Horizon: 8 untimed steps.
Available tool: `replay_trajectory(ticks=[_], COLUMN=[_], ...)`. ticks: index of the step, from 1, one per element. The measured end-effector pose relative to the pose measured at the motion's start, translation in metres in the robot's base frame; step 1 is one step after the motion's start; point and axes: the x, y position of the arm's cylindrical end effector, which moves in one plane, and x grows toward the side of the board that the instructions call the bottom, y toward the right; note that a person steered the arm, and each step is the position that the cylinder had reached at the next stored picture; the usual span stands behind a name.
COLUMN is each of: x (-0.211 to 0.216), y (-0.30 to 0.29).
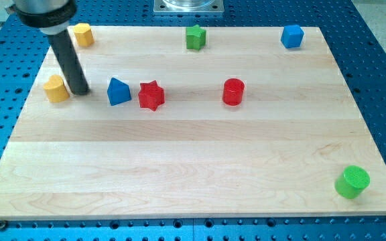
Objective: Move the blue triangle vertically below the blue cube
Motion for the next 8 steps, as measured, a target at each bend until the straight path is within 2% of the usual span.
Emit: replay_trajectory(ticks=[1, 5, 6, 8], x=[0.002, 0.024, 0.035, 0.084], y=[0.050, 0.072, 0.095, 0.088])
